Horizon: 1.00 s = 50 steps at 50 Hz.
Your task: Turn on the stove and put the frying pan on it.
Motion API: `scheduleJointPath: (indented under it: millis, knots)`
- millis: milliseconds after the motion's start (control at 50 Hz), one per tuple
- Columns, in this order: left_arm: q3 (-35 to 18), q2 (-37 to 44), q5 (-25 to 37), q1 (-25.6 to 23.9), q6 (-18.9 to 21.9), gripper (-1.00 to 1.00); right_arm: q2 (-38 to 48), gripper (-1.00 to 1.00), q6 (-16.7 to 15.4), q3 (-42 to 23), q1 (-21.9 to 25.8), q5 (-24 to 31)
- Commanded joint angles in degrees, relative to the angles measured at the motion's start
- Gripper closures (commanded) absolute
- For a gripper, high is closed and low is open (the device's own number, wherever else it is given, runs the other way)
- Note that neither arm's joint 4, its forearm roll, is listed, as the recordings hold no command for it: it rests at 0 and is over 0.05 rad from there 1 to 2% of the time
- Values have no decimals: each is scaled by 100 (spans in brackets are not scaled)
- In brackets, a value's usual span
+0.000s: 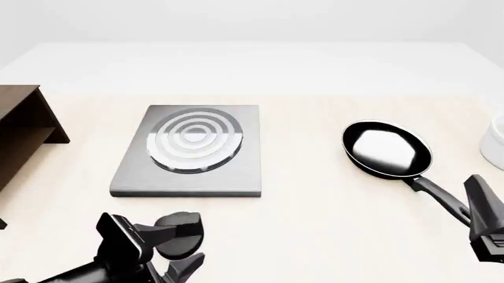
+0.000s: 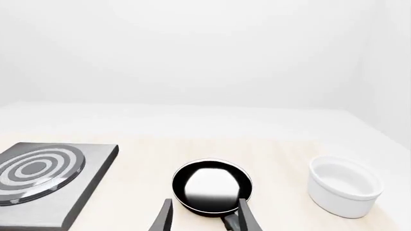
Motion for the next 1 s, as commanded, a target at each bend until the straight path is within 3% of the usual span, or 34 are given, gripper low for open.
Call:
scheduleJointPath:
  millis: [20,240,560,840,860,1000]
  knots:
    - [15,211,-166,-45,-75,-100,2,-100,36,7,-14,1]
    - [-32,71,-39,-86,-15,-100,2,-100,30,1,-17,-3]
    - [-301,-1931,1823,-119,256,-100,2,-100,9,-8,-11,-4]
    - [-246,-2605,2229,79,377,-100,2,-100,-6,-3,-7,-7]
    - [-221,-3127,2510,166,420,-100,2,-100,-5,-2,-7,-3]
    - [-196,-4419,3378,629,586,-100,2,-100,-9,0,-4,-2]
